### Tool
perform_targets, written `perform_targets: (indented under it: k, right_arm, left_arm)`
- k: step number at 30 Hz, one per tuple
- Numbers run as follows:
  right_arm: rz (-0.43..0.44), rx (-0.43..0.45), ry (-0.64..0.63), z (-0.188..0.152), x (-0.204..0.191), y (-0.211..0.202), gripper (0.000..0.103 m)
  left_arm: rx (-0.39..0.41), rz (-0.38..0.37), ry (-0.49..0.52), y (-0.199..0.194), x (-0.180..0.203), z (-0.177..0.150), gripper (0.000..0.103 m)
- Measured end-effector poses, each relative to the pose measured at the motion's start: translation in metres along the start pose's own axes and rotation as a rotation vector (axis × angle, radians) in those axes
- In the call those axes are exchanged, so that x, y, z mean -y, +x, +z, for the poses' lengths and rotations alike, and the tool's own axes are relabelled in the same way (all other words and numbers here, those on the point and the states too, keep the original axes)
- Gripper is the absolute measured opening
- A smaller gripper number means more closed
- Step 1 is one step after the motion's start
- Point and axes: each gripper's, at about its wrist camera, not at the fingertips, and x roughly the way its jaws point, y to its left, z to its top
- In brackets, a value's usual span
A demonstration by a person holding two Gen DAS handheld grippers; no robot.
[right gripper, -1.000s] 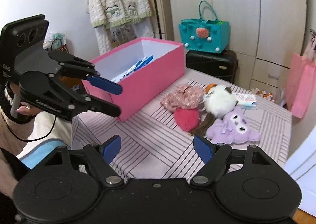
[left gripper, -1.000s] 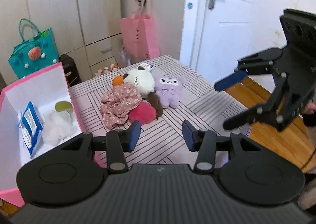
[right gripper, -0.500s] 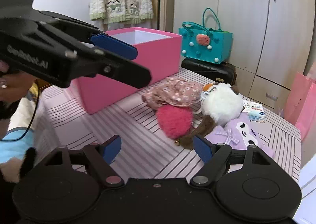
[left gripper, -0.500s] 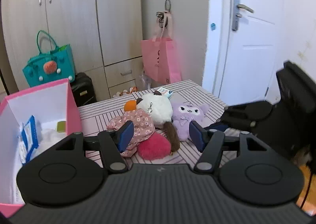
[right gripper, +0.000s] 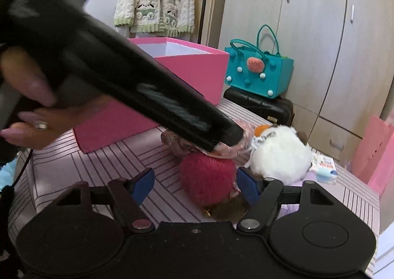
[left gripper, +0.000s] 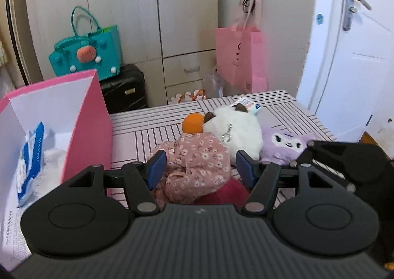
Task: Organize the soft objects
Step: 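Grasp the floral cloth with the left gripper while the right gripper grasps the pink pompom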
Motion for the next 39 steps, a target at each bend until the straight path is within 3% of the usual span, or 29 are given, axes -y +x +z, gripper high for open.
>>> perform_targets:
  k: [8,13,18,23,25,27,31,35,39]
  right_arm:
    - [-0.046,-0.064,0.035,-0.003,0.002,0.022,0.058]
    - [-0.045,-0.061,0.159,-0.010,0.012,0.025,0.042]
    - [-0.036,-0.038,0.279,-0.016,0.019,0.014,0.035]
    - [-0.047,-0.030,0.298,-0.020,0.017,0.008,0.034]
    - [-0.045,-0.029,0.301,-0.020,0.017,0.006,0.034]
    - [-0.049,-0.026,0.296,-0.019,0.019,0.004,0.033]
    - [-0.046,-0.018,0.301,-0.020,0.016,0.000,0.033]
    - [-0.050,-0.017,0.297,-0.021,0.012,-0.004,0.032]
    - [-0.047,-0.011,0.296,-0.018,0.010,-0.006,0.032]
  left_arm:
    - [-0.083,-0.055,-0.153,0.025,-0.014,-0.002,0.062]
    - [-0.106,-0.082,-0.308,0.034,-0.027,-0.009,0.062]
    - [-0.101,-0.041,-0.304,0.041,-0.025,-0.015,0.059]
    - [-0.092,-0.068,-0.340,0.043,-0.023,-0.020,0.034]
    - [-0.075,-0.042,-0.315,0.041,-0.020,-0.021,0.020]
    - [-0.051,-0.009,-0.294,0.039,-0.017,-0.021,0.015]
    - [-0.018,0.014,-0.276,0.028,-0.015,-0.021,0.015]
    - [-0.053,-0.022,-0.334,0.021,-0.024,-0.024,0.015]
    - [-0.038,-0.021,-0.318,0.008,-0.024,-0.029,0.015]
